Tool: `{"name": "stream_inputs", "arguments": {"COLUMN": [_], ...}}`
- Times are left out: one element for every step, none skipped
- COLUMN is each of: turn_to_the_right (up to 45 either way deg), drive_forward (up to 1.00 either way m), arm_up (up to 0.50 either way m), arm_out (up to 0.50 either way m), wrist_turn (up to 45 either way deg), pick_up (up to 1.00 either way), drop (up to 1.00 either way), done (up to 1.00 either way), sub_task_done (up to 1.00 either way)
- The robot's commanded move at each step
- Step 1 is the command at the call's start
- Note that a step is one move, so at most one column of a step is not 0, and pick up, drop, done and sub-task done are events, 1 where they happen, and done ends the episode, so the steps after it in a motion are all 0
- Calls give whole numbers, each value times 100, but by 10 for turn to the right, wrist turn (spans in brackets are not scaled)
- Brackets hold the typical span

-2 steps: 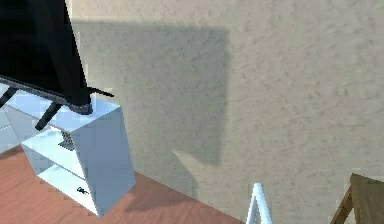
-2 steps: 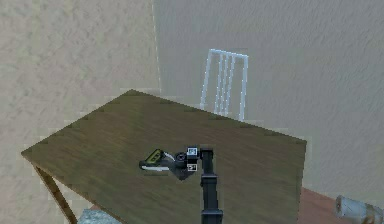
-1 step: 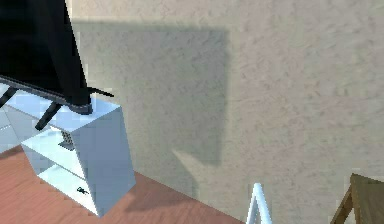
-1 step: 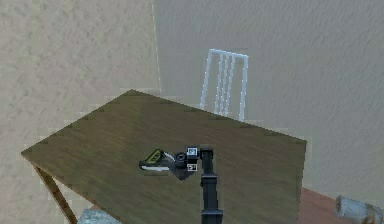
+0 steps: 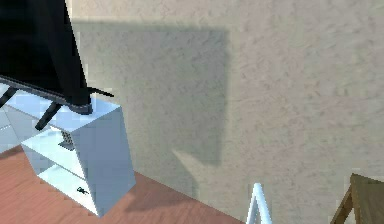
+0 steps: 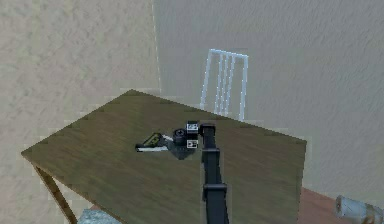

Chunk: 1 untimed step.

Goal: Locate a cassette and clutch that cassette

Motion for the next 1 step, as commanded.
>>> {"name": "stream_inputs", "arguments": {"turn_to_the_right": [0], "drive_forward": [0], "arm_up": [0], "arm_out": [0], "wrist_turn": [0], "pick_up": [0], "drop": [0], "done": [100], "sub_task_done": [0]}}
